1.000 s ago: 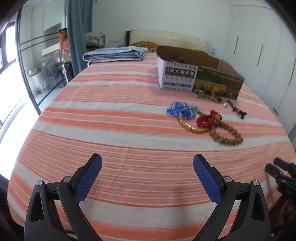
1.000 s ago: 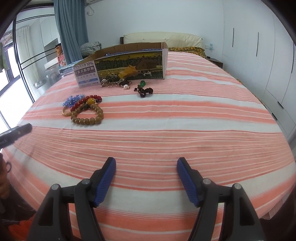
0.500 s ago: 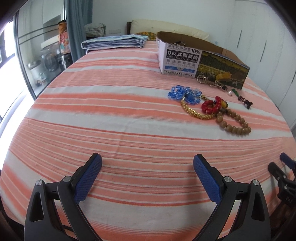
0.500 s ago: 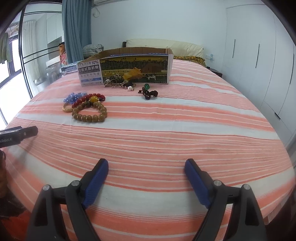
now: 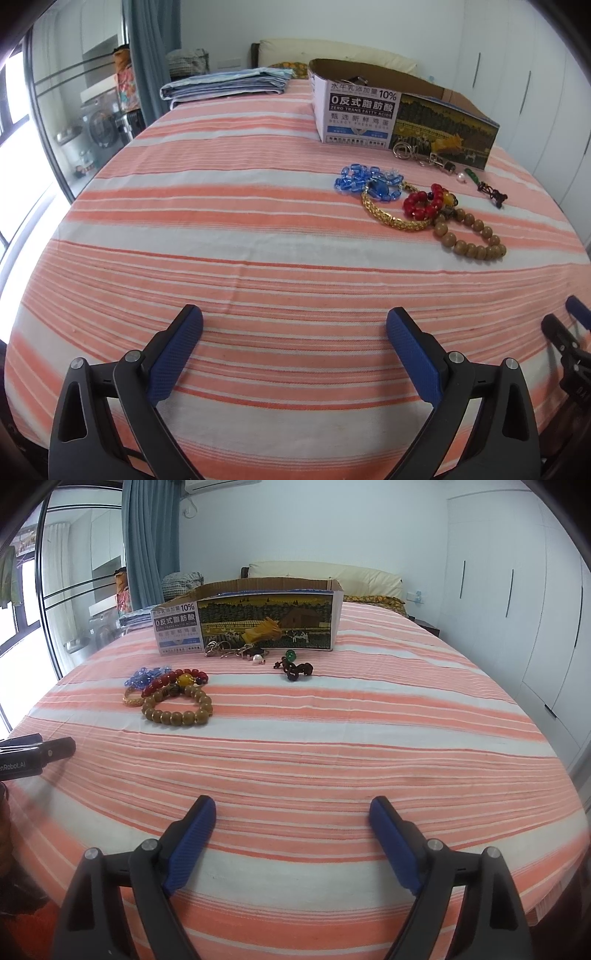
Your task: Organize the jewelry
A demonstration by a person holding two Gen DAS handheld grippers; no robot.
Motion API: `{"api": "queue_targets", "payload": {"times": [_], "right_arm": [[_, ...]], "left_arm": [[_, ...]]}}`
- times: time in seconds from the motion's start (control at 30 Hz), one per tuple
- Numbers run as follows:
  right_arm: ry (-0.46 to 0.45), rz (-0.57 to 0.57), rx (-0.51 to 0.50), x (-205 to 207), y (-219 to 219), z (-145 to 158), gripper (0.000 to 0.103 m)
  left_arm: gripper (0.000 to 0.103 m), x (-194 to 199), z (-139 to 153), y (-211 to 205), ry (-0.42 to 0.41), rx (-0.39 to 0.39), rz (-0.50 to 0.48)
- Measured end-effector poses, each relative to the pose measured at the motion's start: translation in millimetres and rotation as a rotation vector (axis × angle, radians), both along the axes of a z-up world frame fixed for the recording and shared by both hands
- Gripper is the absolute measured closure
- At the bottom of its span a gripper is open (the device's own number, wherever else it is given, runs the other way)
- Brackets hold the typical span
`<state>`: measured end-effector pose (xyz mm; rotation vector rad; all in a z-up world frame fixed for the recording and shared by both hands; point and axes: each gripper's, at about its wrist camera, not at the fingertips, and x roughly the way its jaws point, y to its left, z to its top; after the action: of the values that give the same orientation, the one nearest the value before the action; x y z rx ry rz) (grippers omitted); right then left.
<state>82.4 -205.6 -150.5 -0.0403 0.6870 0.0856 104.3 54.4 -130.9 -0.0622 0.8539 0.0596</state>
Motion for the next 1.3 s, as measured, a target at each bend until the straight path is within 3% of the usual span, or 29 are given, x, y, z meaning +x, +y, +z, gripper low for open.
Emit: {"api": "queue_targets", "payload": {"times": [1.3], "right_arm": [[0.001, -0.001, 0.000, -0.5, -0.7, 0.2, 0.016]], "left_arm": [[0.002, 1.1, -0.5, -2.3, 0.008, 0.014, -0.006]]}}
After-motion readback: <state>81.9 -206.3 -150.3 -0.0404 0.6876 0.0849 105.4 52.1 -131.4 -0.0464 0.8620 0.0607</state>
